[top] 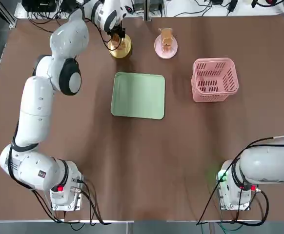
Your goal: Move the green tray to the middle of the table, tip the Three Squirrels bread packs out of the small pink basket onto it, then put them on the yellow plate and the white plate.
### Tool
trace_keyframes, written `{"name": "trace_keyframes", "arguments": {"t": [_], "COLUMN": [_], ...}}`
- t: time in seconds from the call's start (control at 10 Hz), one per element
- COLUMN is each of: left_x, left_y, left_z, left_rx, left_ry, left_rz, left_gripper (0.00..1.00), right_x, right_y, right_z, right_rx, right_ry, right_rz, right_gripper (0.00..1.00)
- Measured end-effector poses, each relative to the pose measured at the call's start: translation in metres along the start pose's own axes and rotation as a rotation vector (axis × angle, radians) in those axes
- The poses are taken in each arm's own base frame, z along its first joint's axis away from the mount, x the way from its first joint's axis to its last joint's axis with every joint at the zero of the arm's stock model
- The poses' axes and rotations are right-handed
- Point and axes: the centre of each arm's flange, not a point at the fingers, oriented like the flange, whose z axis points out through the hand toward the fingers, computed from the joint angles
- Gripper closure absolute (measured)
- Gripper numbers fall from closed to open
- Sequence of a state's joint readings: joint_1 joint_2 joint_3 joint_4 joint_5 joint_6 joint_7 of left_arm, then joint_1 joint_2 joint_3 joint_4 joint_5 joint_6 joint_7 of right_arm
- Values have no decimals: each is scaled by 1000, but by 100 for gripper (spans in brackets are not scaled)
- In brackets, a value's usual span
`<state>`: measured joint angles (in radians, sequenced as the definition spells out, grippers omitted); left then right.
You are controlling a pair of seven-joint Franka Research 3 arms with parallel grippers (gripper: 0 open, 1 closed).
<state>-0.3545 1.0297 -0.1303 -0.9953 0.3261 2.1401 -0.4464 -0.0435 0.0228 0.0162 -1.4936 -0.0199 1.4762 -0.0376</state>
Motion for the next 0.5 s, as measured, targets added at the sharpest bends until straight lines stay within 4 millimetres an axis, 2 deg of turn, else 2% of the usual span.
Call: {"name": "trace_keyframes", "arguments": {"t": [0.2, 0.4, 0.5], "left_x": [-1, -1, 0], "left_y": [1, 1, 1], "left_z": [4, 5, 5], "left_rx": [0, -5, -6], "left_ry": [-3, 5, 7], "left_rz": [1, 1, 1], "left_gripper": [33, 5, 0], "right_x": [-2, -2, -2], "right_y": [0, -1, -1], "right_z": [-6, -7, -7], "right_rx": [0, 0, 0], "right_ry": [12, 13, 13], "right_rz": [24, 27, 26], "right_gripper": [1, 1, 1]}}
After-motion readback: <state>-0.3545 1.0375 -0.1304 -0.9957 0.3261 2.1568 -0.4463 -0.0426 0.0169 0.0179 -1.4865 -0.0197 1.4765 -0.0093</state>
